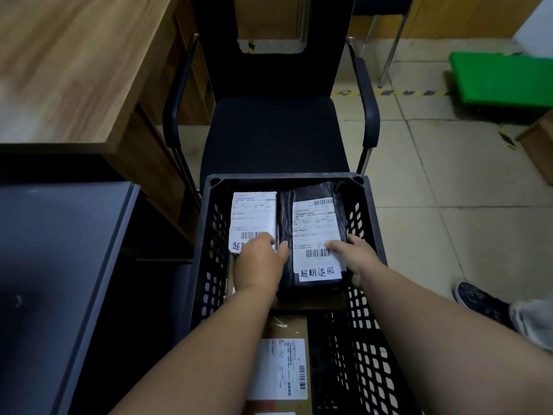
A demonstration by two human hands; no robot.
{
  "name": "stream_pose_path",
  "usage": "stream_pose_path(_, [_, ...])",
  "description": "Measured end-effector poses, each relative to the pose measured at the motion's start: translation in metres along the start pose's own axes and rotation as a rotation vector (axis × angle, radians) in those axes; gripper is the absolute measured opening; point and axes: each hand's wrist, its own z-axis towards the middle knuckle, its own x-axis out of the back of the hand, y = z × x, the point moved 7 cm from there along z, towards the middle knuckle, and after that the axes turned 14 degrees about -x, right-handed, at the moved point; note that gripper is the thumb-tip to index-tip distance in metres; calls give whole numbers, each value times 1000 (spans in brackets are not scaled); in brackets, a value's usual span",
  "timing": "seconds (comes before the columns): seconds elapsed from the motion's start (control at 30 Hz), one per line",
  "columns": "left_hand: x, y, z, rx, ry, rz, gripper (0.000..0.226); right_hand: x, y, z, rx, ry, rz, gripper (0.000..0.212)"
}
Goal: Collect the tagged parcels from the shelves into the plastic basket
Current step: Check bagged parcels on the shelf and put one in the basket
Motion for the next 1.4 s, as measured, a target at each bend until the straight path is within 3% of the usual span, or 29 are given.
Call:
stream_pose_path(0.2, [-29,-5,3,168,-63,-104,33,2,2,4,-12,-16,25,45])
stream_pose_path(0.47, [-42,-5,1,219,-62,-131,35,-2,6,4,-22,-9,42,44])
stream_pose_path(0.73, [-47,-7,-3,267,-116,-236,12,-5,6,4,-9,4,63,24])
stream_pose_path(0.9, [-49,-13,-1,264,-89,-247,44,-6,5,5,-1,12,56,25])
stream_pose_path(1.4, [-61,-18,-7,231,-25,-288,45,-2,8,11,-36,52,-2,26])
